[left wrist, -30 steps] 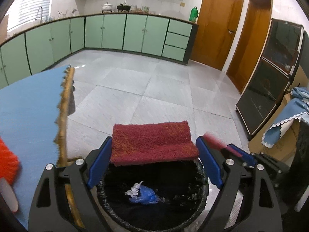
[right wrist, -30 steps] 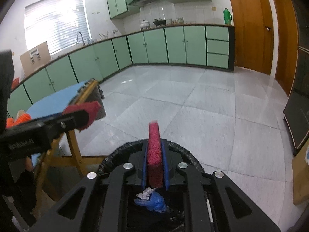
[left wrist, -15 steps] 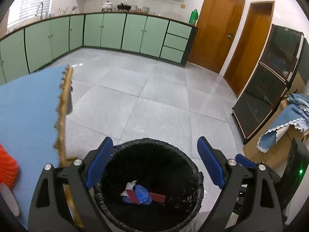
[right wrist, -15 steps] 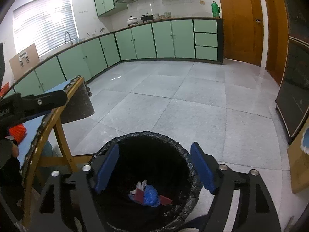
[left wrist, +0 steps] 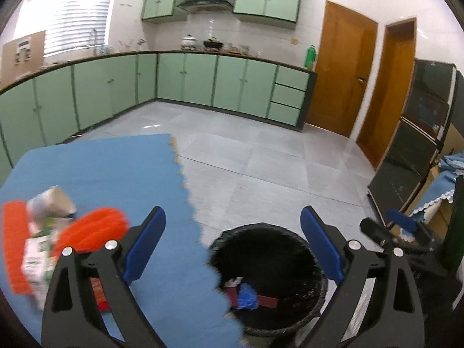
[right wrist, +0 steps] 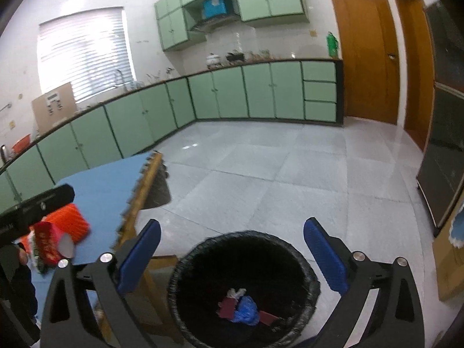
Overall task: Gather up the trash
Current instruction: 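Return to the table and grasp the red paper packet with the right tool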
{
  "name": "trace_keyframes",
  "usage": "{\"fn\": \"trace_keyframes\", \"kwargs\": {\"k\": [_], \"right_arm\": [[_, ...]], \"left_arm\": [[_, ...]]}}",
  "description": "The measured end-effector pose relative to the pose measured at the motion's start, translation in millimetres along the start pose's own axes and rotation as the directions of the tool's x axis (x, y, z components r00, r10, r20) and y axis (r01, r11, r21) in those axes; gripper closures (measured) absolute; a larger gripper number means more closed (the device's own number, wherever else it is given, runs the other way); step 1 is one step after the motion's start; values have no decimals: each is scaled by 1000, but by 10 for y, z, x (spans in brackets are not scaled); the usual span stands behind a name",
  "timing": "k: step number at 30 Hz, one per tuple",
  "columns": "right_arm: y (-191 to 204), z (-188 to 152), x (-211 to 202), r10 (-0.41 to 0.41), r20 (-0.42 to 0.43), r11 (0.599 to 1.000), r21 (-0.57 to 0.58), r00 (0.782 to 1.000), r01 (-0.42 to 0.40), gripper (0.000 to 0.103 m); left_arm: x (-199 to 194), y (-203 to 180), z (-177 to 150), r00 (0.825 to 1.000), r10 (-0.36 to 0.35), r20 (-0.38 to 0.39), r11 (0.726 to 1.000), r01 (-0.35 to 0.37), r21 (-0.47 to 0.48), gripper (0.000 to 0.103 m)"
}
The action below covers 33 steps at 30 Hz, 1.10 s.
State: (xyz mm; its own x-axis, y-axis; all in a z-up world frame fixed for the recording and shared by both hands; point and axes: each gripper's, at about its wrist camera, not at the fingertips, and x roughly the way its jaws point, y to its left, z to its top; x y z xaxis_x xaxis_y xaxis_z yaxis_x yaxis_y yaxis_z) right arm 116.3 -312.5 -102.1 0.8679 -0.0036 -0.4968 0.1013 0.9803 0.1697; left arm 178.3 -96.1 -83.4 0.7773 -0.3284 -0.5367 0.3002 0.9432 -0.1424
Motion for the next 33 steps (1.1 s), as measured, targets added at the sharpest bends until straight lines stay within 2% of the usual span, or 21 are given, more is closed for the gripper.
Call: {"fn": "trace_keyframes", "kwargs": {"k": [7,12,17,22,33], "right_arm": [[555,18,-38,82,22,996,-38,996,-82,6],[953,-57,3,131,23,989,-71,991,-129,6],[1291,-154,57,167,18,981,-101,986,-164,6],[1612,-240,131,197,5,974,-117,980,-195,6],[2175,-441,355,278,-69,944,-165,958,-286,6]], "left_arm": [[-496,509,-116,990,133,42,991,-131,-36,12],[-775,882,-208,969,241,60,970,-238,-58,12],[-973,1206,-308,946,319,65,946,-313,-90,12],[-1079,1476,-437,931,362,58,928,-353,-123,12],[-1148,1806,-634,916,401,28,904,-391,-172,12]]}}
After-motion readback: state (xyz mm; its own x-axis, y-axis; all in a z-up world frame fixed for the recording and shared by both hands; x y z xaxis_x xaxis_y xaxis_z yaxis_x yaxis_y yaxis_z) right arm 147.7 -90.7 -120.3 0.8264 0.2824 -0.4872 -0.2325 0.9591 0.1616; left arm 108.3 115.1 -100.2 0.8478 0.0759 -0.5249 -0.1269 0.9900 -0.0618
